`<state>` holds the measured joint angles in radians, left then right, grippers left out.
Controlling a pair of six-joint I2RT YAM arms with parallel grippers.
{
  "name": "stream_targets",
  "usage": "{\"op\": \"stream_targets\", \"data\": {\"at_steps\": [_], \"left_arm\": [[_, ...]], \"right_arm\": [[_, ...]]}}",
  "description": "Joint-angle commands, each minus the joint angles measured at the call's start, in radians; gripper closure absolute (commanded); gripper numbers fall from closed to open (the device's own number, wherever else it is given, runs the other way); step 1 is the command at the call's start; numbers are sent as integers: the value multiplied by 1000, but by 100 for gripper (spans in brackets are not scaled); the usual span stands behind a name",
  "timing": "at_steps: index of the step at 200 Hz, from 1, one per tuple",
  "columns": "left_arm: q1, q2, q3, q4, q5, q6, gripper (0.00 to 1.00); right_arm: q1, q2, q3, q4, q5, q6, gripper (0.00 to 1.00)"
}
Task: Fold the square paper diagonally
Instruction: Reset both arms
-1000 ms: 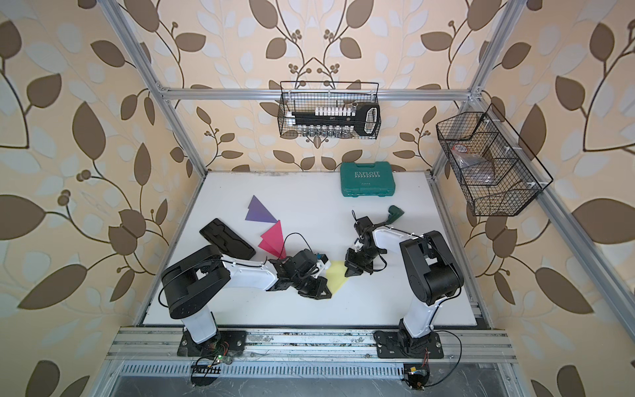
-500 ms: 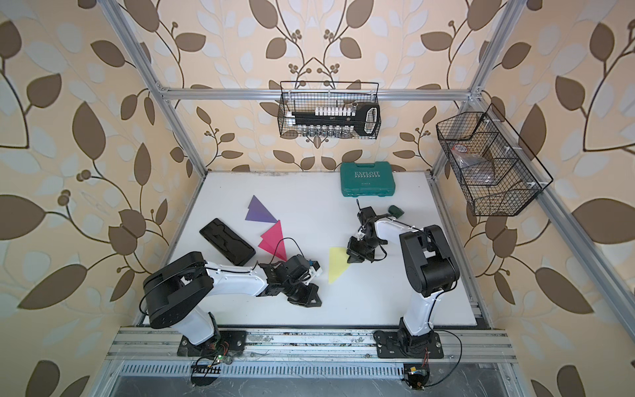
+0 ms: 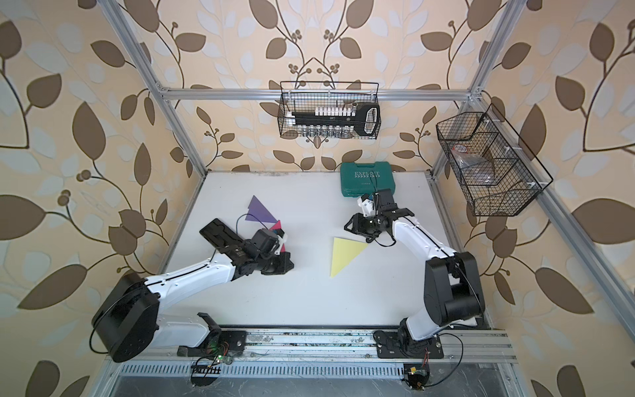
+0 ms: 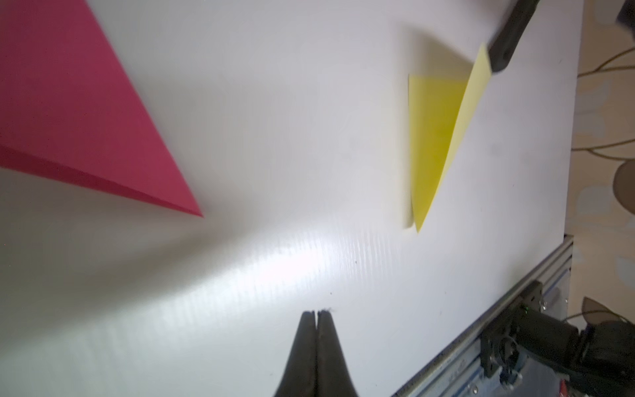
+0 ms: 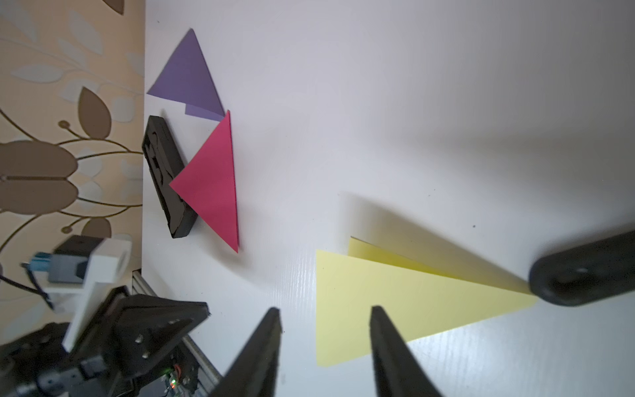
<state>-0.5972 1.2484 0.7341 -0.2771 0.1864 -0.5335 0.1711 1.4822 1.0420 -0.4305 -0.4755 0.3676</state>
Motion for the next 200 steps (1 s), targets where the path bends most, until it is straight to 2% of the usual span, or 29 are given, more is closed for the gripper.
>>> {"op": "stream_targets", "data": {"at_steps": [1, 17, 31, 55, 62, 73, 82, 98, 112, 165, 192, 200], "left_arm": [[17, -107, 55, -46, -219, 200, 86], [32, -148, 61, -38, -351, 291, 68], [79, -158, 58, -35, -418, 328, 55], [233, -145, 31, -11, -381, 340, 48], [272, -145, 15, 6, -379, 350, 46], [331, -155, -21, 48, -371, 371, 40], [366, -171, -63, 101, -369, 378, 31], [425, -193, -146, 234, -337, 381, 24], [466, -192, -205, 354, -318, 391, 23], [482, -74, -333, 693, -468, 445, 27], [487, 2, -398, 874, -465, 468, 29], [488, 10, -388, 869, -458, 482, 30]], "right_arm": [[-42, -63, -68, 90, 85, -45, 20], [-76, -118, -114, 136, 156, -67, 12], [-111, -169, -163, 189, 194, -80, 11], [-127, -287, -298, 372, 327, -144, 8], [-127, -323, -347, 434, 383, -165, 4], [-127, -367, -415, 518, 476, -197, 2], [-128, -389, -460, 562, 551, -229, 2], [-143, -396, -503, 598, 612, -275, 2], [-166, -389, -535, 638, 624, -275, 2], [-207, -254, -678, 1012, 564, -288, 2], [-208, -156, -707, 1156, 557, -292, 2], [-209, -131, -717, 1207, 553, -299, 2]]}}
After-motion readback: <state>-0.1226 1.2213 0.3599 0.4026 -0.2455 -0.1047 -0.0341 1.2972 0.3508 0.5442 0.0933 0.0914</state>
